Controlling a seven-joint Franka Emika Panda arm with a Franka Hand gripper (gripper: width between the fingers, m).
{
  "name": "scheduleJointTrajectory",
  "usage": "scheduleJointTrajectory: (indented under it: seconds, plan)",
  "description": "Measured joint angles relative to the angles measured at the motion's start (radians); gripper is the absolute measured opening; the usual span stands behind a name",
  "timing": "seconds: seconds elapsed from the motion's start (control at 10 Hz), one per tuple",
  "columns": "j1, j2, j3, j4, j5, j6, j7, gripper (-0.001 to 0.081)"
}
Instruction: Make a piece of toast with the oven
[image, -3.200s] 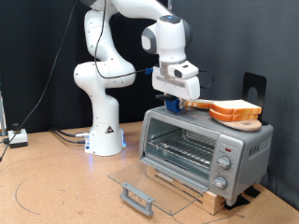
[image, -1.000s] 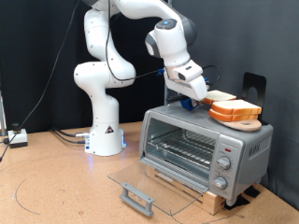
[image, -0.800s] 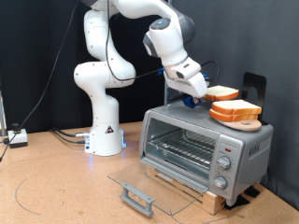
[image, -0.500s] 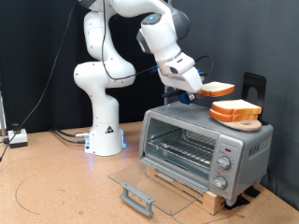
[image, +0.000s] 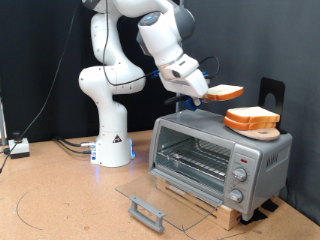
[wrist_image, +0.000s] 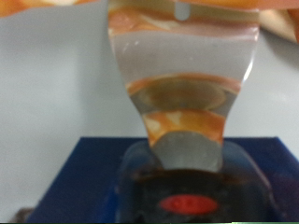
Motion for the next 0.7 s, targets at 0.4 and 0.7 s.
scheduleJointTrajectory:
  seconds: [0.4, 0.7]
  plan:
    - [-0.151, 0.003, -0.024, -0.001, -0.147, 0.024, 0.025, 0.0391]
    - [-0.224, 0.028, -0.071, 0.003, -0.176, 0.025, -0.007, 0.0391]
